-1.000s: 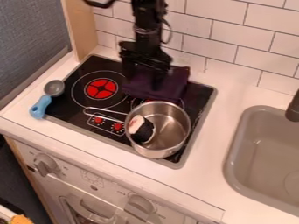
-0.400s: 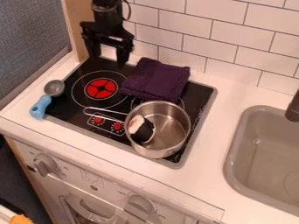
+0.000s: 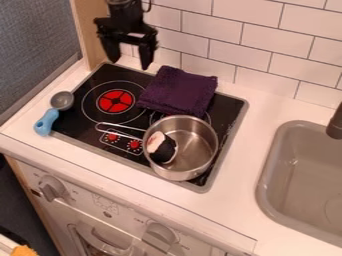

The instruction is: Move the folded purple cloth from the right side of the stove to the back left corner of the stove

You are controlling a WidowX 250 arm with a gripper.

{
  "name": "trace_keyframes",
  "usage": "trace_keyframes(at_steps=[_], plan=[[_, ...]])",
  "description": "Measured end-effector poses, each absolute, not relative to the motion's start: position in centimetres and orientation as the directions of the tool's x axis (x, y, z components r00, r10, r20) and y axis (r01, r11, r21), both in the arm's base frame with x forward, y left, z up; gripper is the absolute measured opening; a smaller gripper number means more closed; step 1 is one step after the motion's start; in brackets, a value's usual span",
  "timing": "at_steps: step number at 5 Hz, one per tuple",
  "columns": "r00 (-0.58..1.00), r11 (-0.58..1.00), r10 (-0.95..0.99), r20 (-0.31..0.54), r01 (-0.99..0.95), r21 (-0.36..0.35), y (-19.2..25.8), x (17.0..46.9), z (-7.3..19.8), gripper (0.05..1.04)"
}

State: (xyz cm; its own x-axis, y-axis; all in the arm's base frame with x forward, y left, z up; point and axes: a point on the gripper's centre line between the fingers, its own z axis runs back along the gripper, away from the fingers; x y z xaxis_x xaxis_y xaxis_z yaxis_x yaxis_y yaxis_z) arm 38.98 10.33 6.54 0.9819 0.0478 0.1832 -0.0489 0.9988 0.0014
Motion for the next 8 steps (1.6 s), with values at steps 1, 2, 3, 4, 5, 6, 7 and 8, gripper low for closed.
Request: trace_keyframes(at_steps=[1, 2, 3, 4, 5, 6, 7, 8], plan=[[0.984, 1.0, -0.016, 0.177, 0.018, -0.014, 6.9, 39.3, 5.9, 1.0], [0.988, 1.0, -0.023, 0.152, 0.023, 0.003, 6.3, 39.0, 4.8, 1.0], [0.994, 0.999, -0.042, 0.106, 0.04, 0.017, 5.5, 38.6, 2.6, 1.0], [0.995, 0.998, -0.05, 0.086, 0.047, 0.039, 5.4, 38.5, 1.6, 1.001], [0.995, 0.999, -0.04, 0.087, 0.038, 0.021, 5.5, 38.4, 1.2, 1.001], [0.997, 0.998, -0.047, 0.068, 0.044, 0.044, 6.7, 38.2, 1.2, 1.001], [0.996, 0.993, -0.077, 0.045, 0.072, 0.094, 8.4, 38.1, 1.6, 1.0], [0.996, 0.984, -0.079, 0.039, 0.072, 0.163, 12.4, 37.6, 2.0, 1.001]])
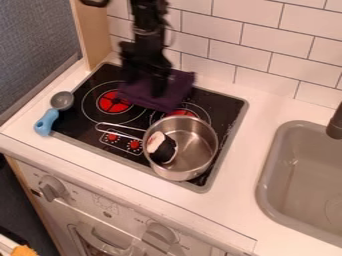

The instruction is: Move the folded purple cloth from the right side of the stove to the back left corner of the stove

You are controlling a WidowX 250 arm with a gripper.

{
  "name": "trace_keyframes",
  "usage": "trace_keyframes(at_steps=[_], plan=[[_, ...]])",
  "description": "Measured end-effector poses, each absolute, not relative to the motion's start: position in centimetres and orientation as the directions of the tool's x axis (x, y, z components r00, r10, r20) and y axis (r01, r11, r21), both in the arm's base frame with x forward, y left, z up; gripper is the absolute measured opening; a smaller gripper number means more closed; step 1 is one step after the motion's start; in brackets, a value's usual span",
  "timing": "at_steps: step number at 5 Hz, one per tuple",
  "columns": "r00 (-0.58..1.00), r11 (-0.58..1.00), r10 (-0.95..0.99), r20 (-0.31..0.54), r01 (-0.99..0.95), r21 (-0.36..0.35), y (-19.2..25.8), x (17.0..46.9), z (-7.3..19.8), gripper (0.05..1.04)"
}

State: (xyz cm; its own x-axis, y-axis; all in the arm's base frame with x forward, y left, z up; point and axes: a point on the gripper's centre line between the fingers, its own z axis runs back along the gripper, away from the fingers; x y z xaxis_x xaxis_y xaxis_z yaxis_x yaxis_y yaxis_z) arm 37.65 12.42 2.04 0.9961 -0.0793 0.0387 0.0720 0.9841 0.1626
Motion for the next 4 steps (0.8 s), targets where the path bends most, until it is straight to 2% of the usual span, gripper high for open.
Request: trace_keyframes(at_steps=[1, 2, 3, 4], plan=[[0.996, 0.973, -0.089, 0.028, 0.081, 0.215, 15.4, 37.1, 2.5, 1.001], [0.997, 0.978, -0.075, 0.029, 0.068, 0.196, 16.1, 36.7, 2.4, 1.0], [0.994, 0.996, -0.055, 0.092, 0.048, 0.071, 15.4, 36.6, 2.8, 0.999], [0.969, 0.997, -0.07, 0.238, 0.071, 0.006, 13.8, 37.5, 8.3, 0.999]])
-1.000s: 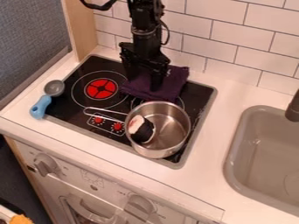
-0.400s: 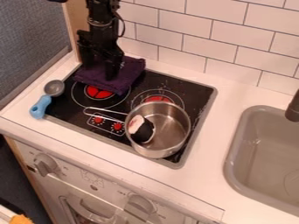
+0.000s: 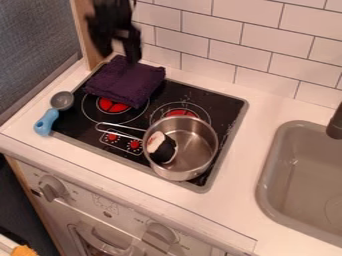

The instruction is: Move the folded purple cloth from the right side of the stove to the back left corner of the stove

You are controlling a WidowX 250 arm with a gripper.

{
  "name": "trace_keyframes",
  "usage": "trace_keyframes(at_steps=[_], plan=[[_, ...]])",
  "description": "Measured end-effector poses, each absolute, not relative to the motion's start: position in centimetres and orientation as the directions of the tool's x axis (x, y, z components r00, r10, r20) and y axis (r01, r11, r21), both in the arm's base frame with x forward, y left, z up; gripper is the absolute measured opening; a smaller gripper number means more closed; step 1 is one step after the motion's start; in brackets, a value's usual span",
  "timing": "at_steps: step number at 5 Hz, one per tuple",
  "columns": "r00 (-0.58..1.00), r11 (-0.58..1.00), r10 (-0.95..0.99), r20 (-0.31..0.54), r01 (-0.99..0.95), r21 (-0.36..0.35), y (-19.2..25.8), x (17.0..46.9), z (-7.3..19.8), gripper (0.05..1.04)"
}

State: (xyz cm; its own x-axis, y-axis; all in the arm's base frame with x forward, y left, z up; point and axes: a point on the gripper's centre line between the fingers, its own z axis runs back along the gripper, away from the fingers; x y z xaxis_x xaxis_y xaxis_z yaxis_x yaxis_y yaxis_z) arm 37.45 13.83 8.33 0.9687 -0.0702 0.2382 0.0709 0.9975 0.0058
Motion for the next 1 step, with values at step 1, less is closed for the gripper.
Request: trace_keyframes(at_steps=[1], plan=[[0.971, 0.996, -0.084, 0.223, 0.089, -0.015, 13.38, 36.83, 9.65, 0.999]])
